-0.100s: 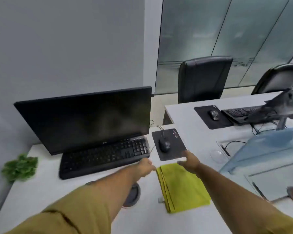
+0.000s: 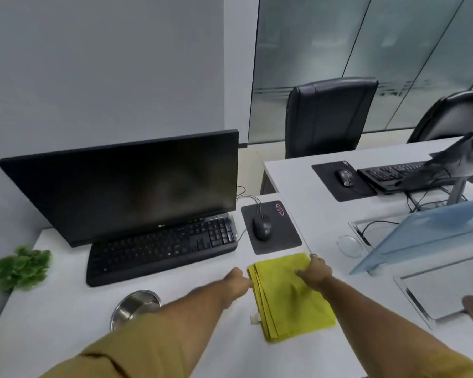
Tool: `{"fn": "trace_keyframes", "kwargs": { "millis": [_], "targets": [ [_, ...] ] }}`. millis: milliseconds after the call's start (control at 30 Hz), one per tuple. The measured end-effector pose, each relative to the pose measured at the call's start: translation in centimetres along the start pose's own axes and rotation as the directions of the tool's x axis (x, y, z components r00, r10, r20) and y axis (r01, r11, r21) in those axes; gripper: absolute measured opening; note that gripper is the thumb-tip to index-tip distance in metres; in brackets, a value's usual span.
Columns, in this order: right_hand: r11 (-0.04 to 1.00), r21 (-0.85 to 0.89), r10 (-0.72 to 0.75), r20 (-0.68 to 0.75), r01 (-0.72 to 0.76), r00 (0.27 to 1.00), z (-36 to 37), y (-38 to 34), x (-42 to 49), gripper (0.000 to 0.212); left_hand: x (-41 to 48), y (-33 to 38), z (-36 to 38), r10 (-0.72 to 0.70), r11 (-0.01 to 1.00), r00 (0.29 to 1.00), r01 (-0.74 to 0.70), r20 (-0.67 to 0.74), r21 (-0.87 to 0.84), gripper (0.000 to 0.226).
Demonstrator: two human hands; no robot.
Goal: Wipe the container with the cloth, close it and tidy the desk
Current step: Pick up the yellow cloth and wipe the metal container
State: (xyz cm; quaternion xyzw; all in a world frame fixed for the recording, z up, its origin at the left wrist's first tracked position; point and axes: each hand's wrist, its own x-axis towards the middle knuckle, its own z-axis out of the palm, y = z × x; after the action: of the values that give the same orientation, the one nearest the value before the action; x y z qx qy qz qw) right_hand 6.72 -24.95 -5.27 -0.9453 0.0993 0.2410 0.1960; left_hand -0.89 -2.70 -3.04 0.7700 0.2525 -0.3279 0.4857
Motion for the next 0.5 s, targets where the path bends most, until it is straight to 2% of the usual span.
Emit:
{"fn": "trace_keyframes", "kwargs": {
  "millis": [67,133,200,233,300,333,400,433,500],
  "targets": [
    [0.996,-0.004,0.085,0.029,-0.085,0.996,1.1,1.6,-0.3,0.084,0.4,-0.8,2.5,-0.063,0.995,0.998,0.064,0.024,-0.075,0.063],
    [0.994,0.04,0.096,0.034,-0.097,0.995,2.1,2.2,-0.3,0.078,1.1,-0.9,4.4,-0.076,0.985,0.997,0.077,0.014,-0.156,0.058],
    [0.978,0.172,0.108,0.06,-0.117,0.992,2.5,2.5,-0.2,0.062,1.6,-0.8,6.3,-0.078,0.952,0.996,0.087,0.043,-0.294,0.054],
    [0.941,0.294,0.142,0.102,-0.166,0.985,2.5,2.5,-0.5,0.052,1.2,-0.5,6.8,-0.076,0.923,0.995,0.097,0.071,-0.371,0.043],
    [0.797,0.539,0.154,0.258,-0.274,0.954,2.1,2.0,-2.2,0.042,0.3,0.0,6.9,-0.057,0.903,0.994,0.093,0.096,-0.419,0.016],
    [0.722,0.615,0.112,0.347,-0.317,0.931,1.5,1.4,-3.5,0.042,-0.1,0.2,6.5,-0.051,0.901,0.993,0.094,0.111,-0.425,0.014],
    [0.572,0.739,-0.003,0.436,-0.356,0.9,0.0,-0.2,-6.4,0.04,-1.0,0.4,4.8,-0.006,0.867,0.993,0.066,0.122,-0.493,0.028],
    [0.464,0.804,-0.076,0.454,-0.371,0.888,-0.7,-0.9,-7.8,0.038,-1.7,0.4,3.5,0.008,0.831,0.989,0.075,0.147,-0.55,0.032],
    [0.182,0.901,-0.23,0.428,-0.393,0.874,-1.7,-2.1,-10.5,0.037,-3.3,0.3,0.4,0.069,0.759,0.983,0.058,0.169,-0.648,0.028]
  ]
}}
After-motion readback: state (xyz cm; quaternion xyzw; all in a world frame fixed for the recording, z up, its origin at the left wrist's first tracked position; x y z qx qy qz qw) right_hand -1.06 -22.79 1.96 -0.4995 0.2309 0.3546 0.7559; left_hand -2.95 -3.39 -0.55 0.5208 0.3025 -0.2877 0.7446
